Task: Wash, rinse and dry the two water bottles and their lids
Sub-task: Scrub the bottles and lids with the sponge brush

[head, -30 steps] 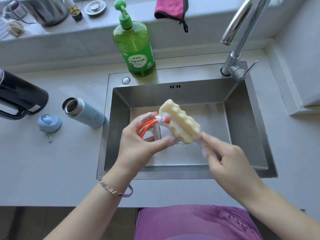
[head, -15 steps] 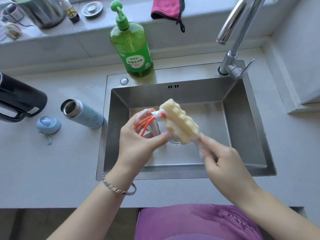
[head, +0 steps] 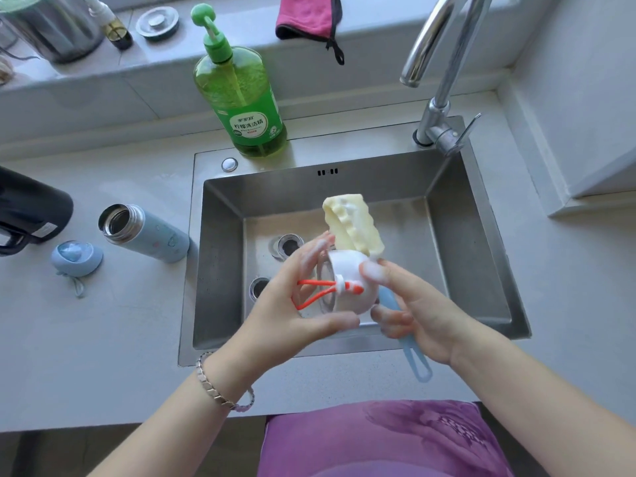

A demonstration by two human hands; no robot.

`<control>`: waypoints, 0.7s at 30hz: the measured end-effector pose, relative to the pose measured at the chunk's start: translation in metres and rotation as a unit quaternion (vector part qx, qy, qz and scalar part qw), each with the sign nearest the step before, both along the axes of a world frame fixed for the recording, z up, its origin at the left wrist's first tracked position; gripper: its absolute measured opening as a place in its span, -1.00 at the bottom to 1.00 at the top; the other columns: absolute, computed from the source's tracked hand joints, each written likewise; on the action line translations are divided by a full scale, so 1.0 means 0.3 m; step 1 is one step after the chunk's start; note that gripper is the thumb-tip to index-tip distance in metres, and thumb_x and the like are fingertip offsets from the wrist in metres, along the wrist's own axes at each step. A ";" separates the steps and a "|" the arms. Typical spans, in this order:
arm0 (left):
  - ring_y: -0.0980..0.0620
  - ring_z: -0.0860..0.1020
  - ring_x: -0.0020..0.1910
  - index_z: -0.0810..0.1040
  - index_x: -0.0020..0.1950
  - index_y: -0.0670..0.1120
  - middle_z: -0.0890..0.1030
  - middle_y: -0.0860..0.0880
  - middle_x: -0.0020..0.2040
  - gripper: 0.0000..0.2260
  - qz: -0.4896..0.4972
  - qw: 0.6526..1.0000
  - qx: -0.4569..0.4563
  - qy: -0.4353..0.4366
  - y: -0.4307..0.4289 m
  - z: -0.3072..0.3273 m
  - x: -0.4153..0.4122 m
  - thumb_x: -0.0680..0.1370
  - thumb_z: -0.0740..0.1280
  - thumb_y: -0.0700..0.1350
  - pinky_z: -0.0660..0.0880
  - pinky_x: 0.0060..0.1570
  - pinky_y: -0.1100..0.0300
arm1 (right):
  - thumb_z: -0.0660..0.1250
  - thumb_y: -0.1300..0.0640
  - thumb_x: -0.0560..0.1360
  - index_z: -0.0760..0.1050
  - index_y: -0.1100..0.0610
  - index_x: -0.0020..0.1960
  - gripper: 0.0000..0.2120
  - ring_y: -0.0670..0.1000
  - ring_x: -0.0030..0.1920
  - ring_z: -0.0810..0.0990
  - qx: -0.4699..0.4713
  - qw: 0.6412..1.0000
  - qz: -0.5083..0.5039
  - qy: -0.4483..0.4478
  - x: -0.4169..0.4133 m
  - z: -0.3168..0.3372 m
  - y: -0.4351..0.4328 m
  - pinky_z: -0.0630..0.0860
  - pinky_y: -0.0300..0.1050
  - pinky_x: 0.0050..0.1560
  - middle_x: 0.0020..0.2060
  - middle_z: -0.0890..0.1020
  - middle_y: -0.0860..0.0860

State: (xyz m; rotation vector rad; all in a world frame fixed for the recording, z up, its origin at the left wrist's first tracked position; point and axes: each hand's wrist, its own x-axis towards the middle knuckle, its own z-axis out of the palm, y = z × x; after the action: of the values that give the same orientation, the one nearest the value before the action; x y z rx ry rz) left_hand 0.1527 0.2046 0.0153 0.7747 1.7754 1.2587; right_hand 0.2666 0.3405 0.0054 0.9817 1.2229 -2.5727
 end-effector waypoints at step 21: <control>0.08 0.65 -0.07 0.52 0.10 0.11 0.62 0.03 0.04 -0.37 0.190 0.978 -0.076 0.025 -0.007 0.043 -0.010 0.05 0.57 0.03 0.59 -0.01 0.05 | 0.23 0.05 0.56 0.56 -0.11 -0.11 -0.85 0.04 -0.39 0.41 0.507 0.861 0.016 -0.023 0.089 0.003 -0.003 0.40 -0.02 -0.29 -0.40 0.55 0.08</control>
State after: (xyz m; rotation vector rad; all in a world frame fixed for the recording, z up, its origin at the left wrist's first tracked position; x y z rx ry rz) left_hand 0.1495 0.2025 0.0283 0.3929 2.1029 1.3325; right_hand 0.2932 0.3395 0.0063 1.0845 2.6122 -1.7306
